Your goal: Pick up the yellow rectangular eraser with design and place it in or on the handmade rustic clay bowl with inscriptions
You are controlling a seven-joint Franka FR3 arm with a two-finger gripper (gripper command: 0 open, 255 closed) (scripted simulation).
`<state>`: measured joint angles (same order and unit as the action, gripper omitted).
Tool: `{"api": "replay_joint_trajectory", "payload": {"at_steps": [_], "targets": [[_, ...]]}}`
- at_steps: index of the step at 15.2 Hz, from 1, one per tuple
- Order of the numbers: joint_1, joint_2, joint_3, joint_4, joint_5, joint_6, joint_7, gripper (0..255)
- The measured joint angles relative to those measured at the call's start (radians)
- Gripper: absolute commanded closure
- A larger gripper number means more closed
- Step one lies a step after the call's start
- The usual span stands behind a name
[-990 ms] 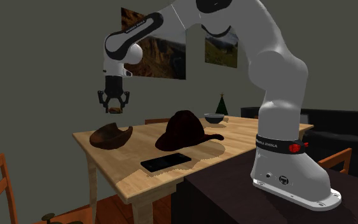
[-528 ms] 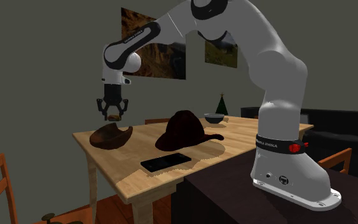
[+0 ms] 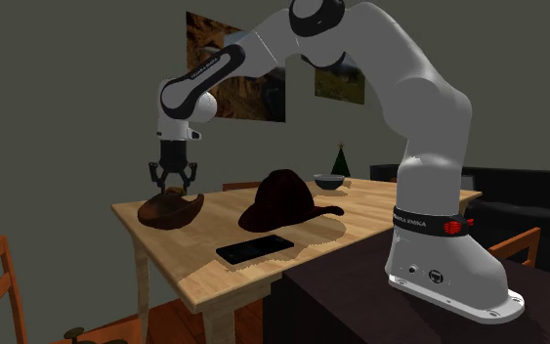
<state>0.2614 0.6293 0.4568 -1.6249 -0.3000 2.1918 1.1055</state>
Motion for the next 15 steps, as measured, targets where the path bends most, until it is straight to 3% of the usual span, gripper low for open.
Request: {"api": "replay_joint_trajectory", "payload": {"at_steps": [4,5,11,15], "targets": [[0.000,0.002,-0.001,0.001,-0.001,0.001,0.000,255],[0.000,0.002,-0.001,0.001,-0.001,0.002,0.000,0],[0.000,0.002,-0.001,0.001,-0.001,0.002,0.000,0],[-0.016,-0.053,0.017,0.012,0.025,-0.060,-0.017,0]]}}
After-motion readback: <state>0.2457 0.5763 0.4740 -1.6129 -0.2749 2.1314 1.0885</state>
